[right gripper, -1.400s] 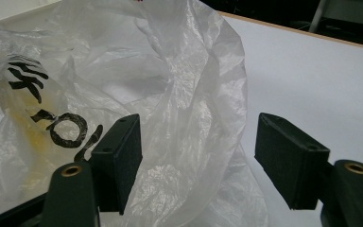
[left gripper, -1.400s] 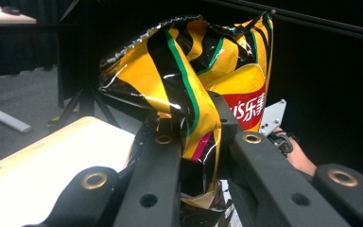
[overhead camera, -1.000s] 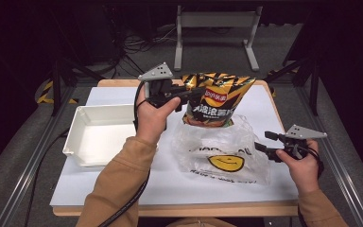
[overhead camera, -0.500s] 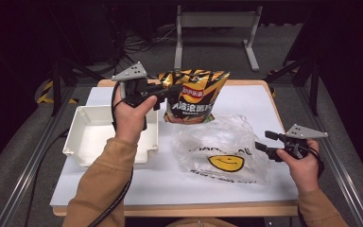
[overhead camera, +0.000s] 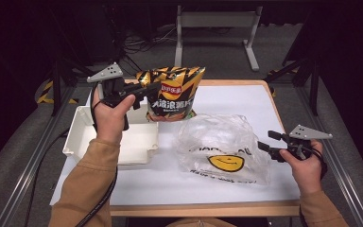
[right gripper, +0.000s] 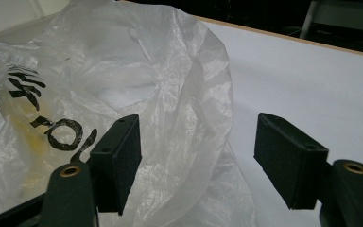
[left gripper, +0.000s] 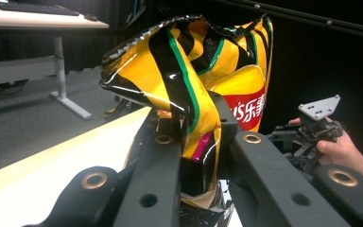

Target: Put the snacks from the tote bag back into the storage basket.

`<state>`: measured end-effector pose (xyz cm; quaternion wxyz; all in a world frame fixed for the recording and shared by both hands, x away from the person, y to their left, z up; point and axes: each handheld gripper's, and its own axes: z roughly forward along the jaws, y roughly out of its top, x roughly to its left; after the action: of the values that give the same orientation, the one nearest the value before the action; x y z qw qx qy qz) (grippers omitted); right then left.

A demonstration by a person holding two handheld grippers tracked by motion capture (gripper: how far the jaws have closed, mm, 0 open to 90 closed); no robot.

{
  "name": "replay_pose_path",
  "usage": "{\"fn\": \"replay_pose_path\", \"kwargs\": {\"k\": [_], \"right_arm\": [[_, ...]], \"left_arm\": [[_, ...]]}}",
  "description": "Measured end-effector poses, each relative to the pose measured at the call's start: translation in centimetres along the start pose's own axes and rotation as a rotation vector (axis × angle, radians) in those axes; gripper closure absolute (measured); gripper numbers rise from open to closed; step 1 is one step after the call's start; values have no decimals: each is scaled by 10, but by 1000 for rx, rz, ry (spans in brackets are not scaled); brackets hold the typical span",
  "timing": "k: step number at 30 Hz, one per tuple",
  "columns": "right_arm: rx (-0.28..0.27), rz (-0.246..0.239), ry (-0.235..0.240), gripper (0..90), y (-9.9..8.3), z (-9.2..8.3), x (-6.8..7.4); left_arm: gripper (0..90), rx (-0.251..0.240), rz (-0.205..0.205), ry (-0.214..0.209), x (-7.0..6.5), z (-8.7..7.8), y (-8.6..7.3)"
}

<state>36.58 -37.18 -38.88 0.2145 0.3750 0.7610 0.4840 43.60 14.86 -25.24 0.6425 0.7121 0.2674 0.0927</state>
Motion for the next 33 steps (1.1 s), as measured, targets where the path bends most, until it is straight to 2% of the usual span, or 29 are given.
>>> {"fn": "replay_pose_path", "kwargs": {"k": [12,15,21,33], "right_arm": [[-4,-3,-10,329,0,-4,-2],[-4,-6,-11,329,0,-3,-2],[-1,-10,4,329,1,1,-1],[1,-21,23,329,4,8,1]], "left_arm": [[846,-15,-6,48,18,-28,0],[846,-21,-12,49,21,-33,-1],[846,-29,-25,82,30,-50,-3],[844,-23,-17,126,42,-73,-4]]}}
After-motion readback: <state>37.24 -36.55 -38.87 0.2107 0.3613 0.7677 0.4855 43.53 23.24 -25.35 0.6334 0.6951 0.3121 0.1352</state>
